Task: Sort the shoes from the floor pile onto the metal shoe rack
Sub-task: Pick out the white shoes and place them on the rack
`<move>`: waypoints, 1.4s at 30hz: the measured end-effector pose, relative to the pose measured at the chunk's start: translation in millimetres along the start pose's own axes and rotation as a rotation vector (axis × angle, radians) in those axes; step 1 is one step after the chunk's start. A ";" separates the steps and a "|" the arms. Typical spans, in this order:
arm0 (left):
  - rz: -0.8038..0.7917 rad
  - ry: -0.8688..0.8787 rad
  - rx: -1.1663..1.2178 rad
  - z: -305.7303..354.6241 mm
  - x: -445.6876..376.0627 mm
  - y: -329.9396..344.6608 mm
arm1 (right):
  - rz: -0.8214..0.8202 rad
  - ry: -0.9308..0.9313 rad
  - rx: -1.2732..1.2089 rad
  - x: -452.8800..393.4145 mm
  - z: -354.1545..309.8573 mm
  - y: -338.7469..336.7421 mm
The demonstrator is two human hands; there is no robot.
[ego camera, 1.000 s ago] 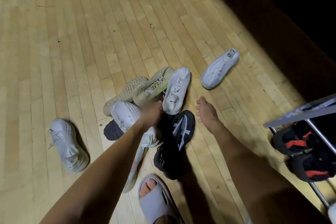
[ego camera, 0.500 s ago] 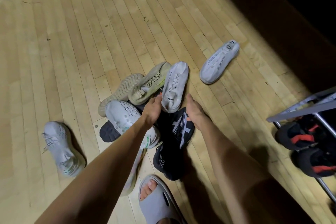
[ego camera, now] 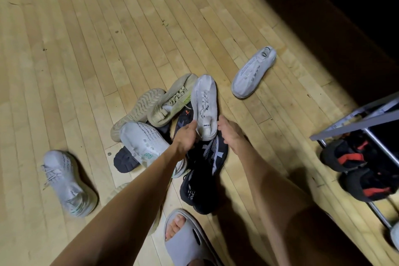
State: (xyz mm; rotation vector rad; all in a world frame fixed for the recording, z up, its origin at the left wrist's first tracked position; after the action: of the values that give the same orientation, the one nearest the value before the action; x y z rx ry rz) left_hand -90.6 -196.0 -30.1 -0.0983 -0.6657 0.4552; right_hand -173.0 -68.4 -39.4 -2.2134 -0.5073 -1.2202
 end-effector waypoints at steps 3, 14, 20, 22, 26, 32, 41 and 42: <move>0.039 -0.007 0.007 -2.5 -2.1 -3.1 | -0.002 -0.013 -0.071 -3.7 -2.2 -0.2; 0.087 0.093 0.142 24.9 0.0 -0.4 | -0.102 0.013 -0.495 0.8 1.1 -21.8; 0.039 0.045 0.174 51.2 26.1 28.4 | -0.119 0.020 -0.591 37.7 20.7 -57.8; -0.003 0.047 0.164 60.4 39.0 45.5 | -0.084 0.016 -0.595 49.0 30.2 -79.5; -0.064 0.070 0.129 79.3 71.0 86.4 | -0.054 0.021 -0.607 76.7 52.4 -125.2; -0.297 0.099 -0.011 94.2 115.5 136.9 | -0.036 0.017 -0.606 109.6 100.2 -184.8; -0.356 0.123 -0.077 121.4 182.3 177.0 | -0.037 0.075 -0.529 158.8 129.4 -228.6; -0.363 0.137 -0.088 124.7 188.9 180.6 | -0.051 0.083 -0.528 164.7 133.3 -232.4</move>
State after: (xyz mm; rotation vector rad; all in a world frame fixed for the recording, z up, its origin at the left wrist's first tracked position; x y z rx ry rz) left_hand -104.5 41.9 134.6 -0.0890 -0.5539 0.0689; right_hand -133.4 205.2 110.6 -2.5724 -0.2218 -1.6099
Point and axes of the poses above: each hand's wrist, its own x-axis away from the middle knuckle, its own y-axis out of the palm, z = x × y, the point moved 5 cm from there along -x, towards the middle knuckle, and after that the axes turned 12 degrees about y, right-handed, at the moved point
